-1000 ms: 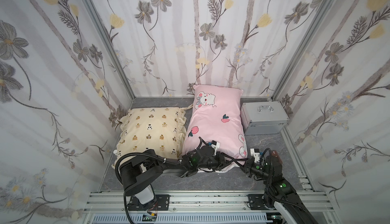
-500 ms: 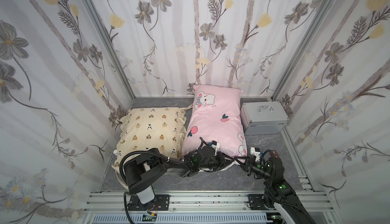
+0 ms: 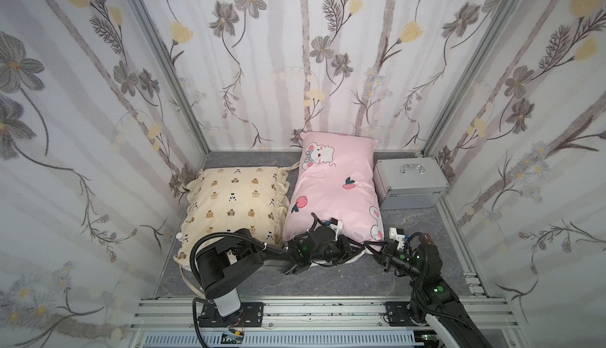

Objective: Zip up pillowcases
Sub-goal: Zip the zipper on the pillowcase.

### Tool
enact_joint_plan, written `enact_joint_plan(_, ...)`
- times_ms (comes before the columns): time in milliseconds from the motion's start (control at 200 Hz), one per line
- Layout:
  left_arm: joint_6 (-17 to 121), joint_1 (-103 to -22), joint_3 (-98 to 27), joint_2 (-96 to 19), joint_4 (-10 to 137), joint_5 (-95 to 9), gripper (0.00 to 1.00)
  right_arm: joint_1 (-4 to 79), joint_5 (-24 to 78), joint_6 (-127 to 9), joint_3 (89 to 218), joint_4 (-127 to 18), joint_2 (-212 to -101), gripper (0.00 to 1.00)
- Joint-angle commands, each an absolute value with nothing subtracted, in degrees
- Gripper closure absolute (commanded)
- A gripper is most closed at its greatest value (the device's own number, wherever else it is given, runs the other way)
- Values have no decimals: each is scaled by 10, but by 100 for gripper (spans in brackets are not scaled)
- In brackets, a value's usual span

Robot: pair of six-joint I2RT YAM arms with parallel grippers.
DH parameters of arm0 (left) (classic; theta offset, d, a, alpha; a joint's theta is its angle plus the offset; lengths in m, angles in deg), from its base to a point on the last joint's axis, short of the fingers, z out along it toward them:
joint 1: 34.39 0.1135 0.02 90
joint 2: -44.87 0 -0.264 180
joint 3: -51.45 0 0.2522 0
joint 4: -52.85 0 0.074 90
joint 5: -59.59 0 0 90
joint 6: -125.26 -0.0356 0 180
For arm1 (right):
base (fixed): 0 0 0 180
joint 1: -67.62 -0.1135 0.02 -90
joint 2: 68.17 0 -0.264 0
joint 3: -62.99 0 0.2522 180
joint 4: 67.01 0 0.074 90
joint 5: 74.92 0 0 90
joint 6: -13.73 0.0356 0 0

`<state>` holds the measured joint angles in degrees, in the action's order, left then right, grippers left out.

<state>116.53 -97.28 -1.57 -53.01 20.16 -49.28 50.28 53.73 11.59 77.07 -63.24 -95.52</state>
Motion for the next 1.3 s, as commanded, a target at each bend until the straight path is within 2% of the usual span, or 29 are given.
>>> enact_joint_plan(0,1173,-972,-22,-535,168,-494,75,502,565,127,740,-691,-959,100)
enact_joint_plan(250,1186,-972,-17,-547,136,-495,84,502,558,133,730,-687,-956,100)
enact_joint_plan(545,1190,-972,-13,-551,132,-493,90,502,540,127,728,-647,-933,100)
enact_joint_plan(864,1190,-972,-19,-558,128,-496,100,502,535,126,727,-656,-941,100)
enact_joint_plan(1089,1187,-968,-13,-553,125,-496,100,503,526,105,747,-656,-962,100)
enact_joint_plan(1139,1192,-964,-7,-549,117,-493,100,505,515,70,772,-612,-964,88)
enact_joint_plan(1229,1192,-953,0,-533,130,-486,100,516,475,-25,836,-467,-969,61)
enact_joint_plan(1299,1185,-946,-3,-518,156,-483,100,520,431,-87,880,-379,-970,44)
